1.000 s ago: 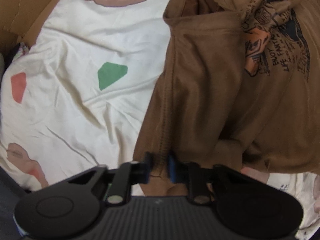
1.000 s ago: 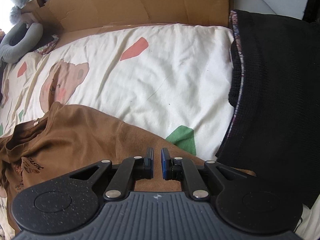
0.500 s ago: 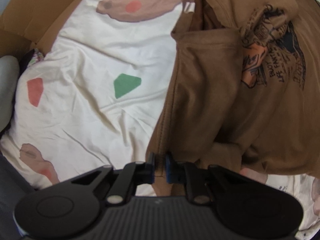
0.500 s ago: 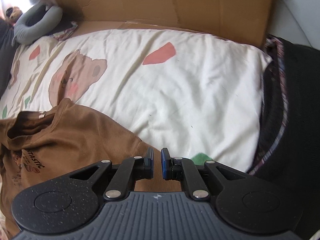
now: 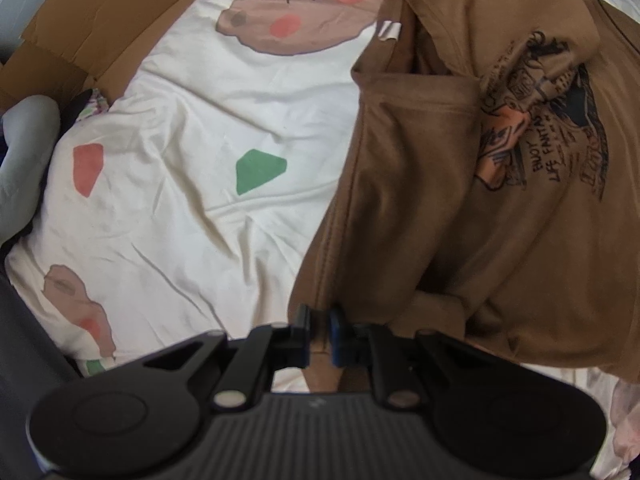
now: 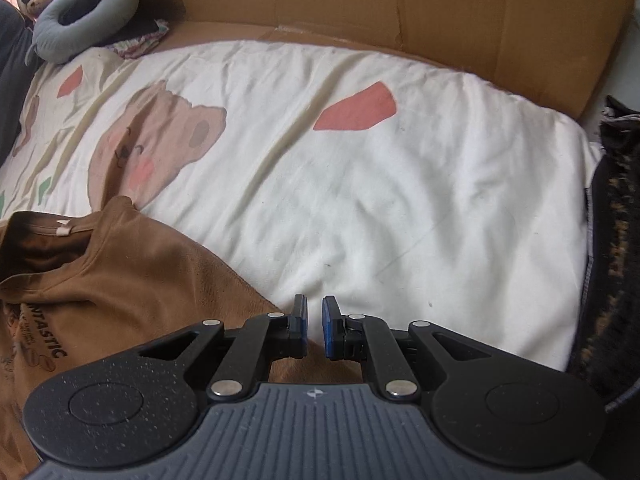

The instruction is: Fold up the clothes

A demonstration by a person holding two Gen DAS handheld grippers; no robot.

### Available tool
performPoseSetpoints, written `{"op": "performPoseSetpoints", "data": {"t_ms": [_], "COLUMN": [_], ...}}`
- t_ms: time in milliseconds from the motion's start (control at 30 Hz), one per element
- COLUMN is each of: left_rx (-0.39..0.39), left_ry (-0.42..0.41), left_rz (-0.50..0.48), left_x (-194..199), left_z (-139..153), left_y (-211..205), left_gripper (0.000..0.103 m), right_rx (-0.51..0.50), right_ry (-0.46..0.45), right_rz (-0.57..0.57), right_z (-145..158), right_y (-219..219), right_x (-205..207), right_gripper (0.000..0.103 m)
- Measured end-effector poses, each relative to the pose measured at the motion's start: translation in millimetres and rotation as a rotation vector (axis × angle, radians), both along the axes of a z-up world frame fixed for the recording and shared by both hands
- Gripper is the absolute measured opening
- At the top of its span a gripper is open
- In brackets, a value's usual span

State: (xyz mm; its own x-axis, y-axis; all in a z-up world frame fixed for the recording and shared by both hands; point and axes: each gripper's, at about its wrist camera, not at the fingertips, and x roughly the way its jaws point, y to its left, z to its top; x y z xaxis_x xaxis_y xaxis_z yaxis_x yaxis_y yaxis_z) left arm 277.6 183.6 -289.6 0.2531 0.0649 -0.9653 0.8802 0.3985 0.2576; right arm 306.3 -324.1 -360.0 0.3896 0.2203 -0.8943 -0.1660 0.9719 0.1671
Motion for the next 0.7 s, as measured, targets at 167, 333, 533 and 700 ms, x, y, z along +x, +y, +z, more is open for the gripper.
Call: {"op": "performPoseSetpoints", "data": {"t_ms": [167,333,533,700], "left_rx": [-0.004,-0.002,0.003,0.010], "left_ry": [-0.003,-0.003,-0.002,-0.002], "left_rz": [0.013,0.017,0.019,0.019], "left_x": [-5,-8,-11,-13], "left_z": [0,-1,-1,-1], "left_y": [0,1,1,3], "left_gripper": [0.010,0.010,0.010,0.010], "right_rx": [0.030,0.048,0.057,0.053], "right_ry": [-0.005,-0.035,-0.059,-0.073], "right_rz": [0.042,0.072,0.098,0.129], "right_z": [0,6,10,10], "right_y": [7,8,9,12], "right_x": [-8,-20,-26,-24], "right_gripper": [0.007,0.008,0.010,0.032]}}
